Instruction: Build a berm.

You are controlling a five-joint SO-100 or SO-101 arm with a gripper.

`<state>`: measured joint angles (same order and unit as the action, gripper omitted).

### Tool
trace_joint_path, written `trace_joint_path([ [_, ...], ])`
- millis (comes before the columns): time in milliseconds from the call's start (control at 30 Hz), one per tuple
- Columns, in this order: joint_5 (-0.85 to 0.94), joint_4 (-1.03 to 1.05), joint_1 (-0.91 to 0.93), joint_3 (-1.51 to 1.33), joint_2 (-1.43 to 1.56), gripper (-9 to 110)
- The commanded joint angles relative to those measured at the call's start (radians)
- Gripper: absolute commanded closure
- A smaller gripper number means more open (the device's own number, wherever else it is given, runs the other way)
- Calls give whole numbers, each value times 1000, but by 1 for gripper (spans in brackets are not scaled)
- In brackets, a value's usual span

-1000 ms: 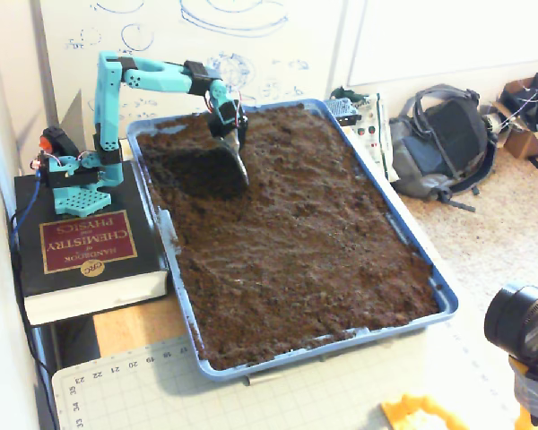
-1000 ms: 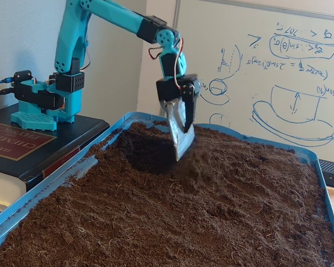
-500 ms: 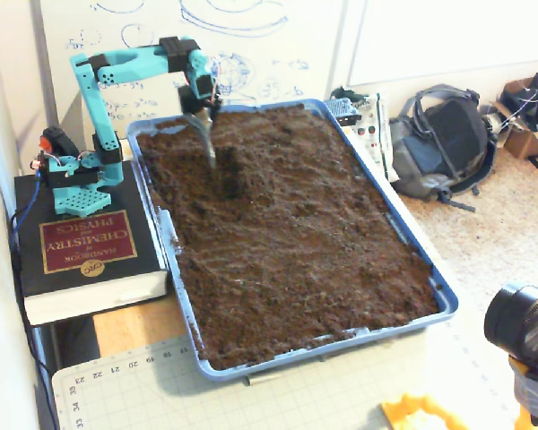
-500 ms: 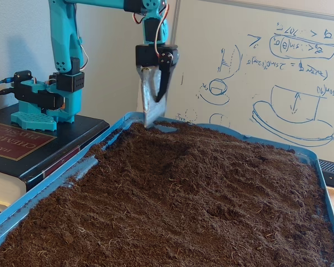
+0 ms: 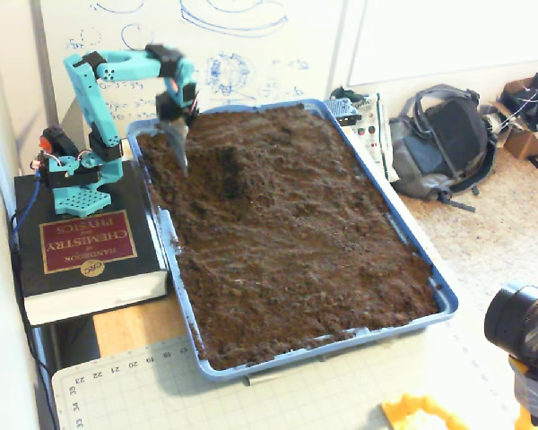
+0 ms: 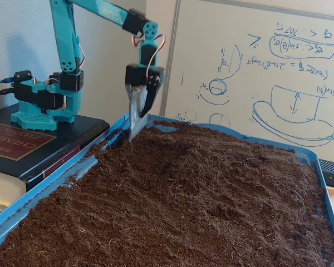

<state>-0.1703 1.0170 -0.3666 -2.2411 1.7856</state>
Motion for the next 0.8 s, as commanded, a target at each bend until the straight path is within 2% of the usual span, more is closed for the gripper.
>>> trace_joint_path([
  [0,-3,-144,-44,-94,67,101],
  [400,-9,-213,-141,-192,49,101],
  [633,-9,-227,-124,-172,-63,101],
  [767,-11,-318,-92,-133,-132,101],
])
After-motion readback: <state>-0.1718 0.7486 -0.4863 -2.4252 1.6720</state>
